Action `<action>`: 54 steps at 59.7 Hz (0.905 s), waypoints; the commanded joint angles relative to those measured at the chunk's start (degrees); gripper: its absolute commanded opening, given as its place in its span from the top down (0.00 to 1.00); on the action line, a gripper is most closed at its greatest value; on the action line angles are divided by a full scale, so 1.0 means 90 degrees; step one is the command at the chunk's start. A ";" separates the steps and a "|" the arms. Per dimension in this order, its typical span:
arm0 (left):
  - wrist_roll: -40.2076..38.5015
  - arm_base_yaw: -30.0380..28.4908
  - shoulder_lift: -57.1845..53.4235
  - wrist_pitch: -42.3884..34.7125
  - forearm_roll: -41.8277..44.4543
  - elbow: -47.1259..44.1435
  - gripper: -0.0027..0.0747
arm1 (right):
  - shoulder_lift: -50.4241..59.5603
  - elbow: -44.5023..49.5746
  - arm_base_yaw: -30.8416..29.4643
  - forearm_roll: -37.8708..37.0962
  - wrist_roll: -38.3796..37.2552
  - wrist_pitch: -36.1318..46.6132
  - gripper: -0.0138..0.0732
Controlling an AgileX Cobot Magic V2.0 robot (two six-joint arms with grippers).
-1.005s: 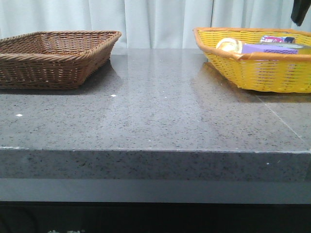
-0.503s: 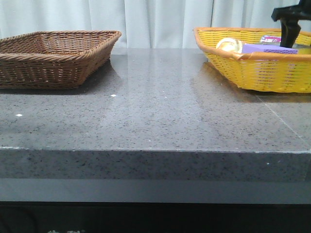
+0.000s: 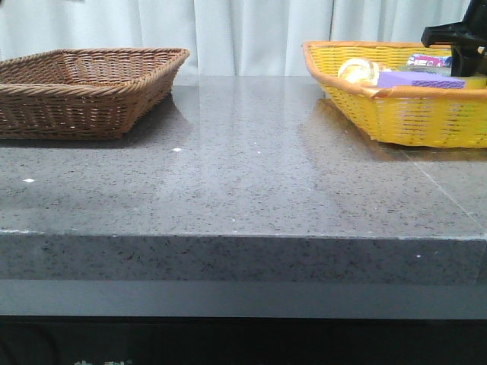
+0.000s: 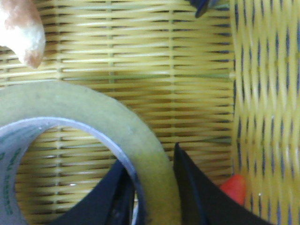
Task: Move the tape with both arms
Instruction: 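Lower the right gripper into the yellow basket and grasp the yellow tape roll, then lift the tape roll out and set it on the table between baskets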
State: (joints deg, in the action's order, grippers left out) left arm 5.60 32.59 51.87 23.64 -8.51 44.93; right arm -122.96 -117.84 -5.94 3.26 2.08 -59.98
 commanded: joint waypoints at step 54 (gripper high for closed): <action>-0.0059 0.0044 -0.1228 -0.0260 -0.0037 0.0210 0.26 | 0.2109 -0.0253 0.2280 0.0711 0.1055 -0.0260 0.69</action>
State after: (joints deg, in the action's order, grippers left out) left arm 5.60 32.59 41.02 25.38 -8.41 44.93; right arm -107.11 -118.62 11.15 8.12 9.94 -65.25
